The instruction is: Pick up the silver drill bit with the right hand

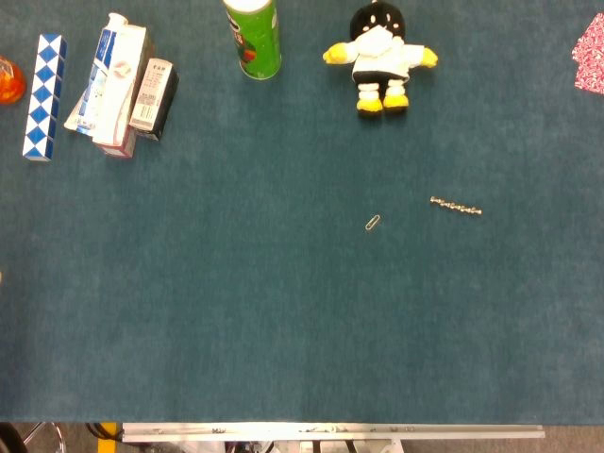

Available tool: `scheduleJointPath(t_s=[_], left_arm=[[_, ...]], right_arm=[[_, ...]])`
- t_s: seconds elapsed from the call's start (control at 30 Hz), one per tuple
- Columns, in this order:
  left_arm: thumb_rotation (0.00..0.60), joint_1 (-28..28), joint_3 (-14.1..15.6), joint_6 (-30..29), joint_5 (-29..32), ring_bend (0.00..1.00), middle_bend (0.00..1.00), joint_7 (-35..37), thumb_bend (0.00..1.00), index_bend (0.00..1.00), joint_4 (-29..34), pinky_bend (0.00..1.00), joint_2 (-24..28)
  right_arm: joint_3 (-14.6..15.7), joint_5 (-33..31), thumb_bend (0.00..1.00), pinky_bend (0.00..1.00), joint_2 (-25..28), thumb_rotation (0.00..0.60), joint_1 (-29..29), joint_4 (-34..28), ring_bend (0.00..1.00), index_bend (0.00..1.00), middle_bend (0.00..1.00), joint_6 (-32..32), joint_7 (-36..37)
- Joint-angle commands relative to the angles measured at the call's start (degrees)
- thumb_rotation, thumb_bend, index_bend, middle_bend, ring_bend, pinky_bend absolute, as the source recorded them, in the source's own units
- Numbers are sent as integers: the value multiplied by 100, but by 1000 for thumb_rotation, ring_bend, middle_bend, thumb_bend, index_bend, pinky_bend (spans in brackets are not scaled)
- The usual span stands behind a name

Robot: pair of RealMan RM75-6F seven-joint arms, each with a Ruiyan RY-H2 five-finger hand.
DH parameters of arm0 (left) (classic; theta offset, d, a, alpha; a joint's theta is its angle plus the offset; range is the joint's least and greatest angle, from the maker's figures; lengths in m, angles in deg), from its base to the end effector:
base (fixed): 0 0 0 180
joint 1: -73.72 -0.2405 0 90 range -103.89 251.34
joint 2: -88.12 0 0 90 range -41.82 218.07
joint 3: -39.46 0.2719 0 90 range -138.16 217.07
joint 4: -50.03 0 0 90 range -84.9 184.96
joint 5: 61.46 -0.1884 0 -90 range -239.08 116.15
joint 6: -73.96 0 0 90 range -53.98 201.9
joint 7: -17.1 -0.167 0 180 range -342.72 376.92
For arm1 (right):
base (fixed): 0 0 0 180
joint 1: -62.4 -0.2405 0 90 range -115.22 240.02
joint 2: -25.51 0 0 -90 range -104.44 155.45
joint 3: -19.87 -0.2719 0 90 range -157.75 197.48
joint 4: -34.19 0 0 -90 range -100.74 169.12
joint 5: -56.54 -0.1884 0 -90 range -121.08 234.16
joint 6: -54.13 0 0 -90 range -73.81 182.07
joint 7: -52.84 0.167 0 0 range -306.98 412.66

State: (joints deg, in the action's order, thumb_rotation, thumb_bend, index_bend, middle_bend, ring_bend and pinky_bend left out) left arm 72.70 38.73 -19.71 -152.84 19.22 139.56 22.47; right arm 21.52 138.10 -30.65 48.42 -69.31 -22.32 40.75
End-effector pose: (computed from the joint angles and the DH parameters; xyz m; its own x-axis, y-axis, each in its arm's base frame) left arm -0.3207 0.1632 0.1916 0.3846 -0.0689 0.9205 0.9224 -0.0104 -0.3861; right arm -0.2828 -0.2291 0.1831 0.5432 -0.1585 0.8245 -0.8396 -0.1103 0.5319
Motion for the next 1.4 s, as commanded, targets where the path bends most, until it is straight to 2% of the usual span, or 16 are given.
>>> scheduleJointPath(t_s=[0.03, 0.27, 0.53, 0.83, 0.93, 1.07, 1.2, 1.4], left_arm=[[600, 5, 8, 31, 16, 62, 96, -24, 205, 101, 4, 57, 13], [600, -3, 53, 27, -52, 62, 96, -113, 205, 101, 84, 57, 72], [600, 14, 120, 60, -163, 62, 96, -212, 205, 101, 141, 57, 72], [600, 59, 104, 98, -186, 62, 96, -283, 205, 101, 202, 57, 83], [600, 88, 88, 123, -184, 62, 96, -284, 205, 101, 215, 57, 74], [600, 124, 96, 161, -219, 62, 96, -303, 205, 101, 234, 57, 69], [600, 147, 127, 199, -263, 62, 96, -312, 205, 101, 235, 57, 56], [600, 101, 173, 173, -251, 62, 96, -274, 205, 101, 178, 57, 41]], right_arm=[[-11, 23, 204, 491, 5, 600, 13, -15, 345, 303, 380, 15, -23], [-44, 176, 204, 491, 18, 600, 57, -106, 368, 303, 380, -15, -55], [32, 633, 157, 517, -1, 600, 162, -339, 471, 303, 425, -175, -232], [41, 927, 141, 532, -157, 600, 408, -258, 480, 303, 434, -542, -348], [-47, 787, 141, 596, -279, 600, 278, -149, 521, 303, 478, -284, -270], [-203, 496, 144, 672, -448, 600, -71, -12, 598, 303, 591, 350, -169], [-445, 5, 144, 767, -798, 600, -472, 242, 682, 322, 670, 979, -496], [-685, -634, 181, 892, -1399, 600, -1001, 567, 835, 422, 830, 1665, -1080]])
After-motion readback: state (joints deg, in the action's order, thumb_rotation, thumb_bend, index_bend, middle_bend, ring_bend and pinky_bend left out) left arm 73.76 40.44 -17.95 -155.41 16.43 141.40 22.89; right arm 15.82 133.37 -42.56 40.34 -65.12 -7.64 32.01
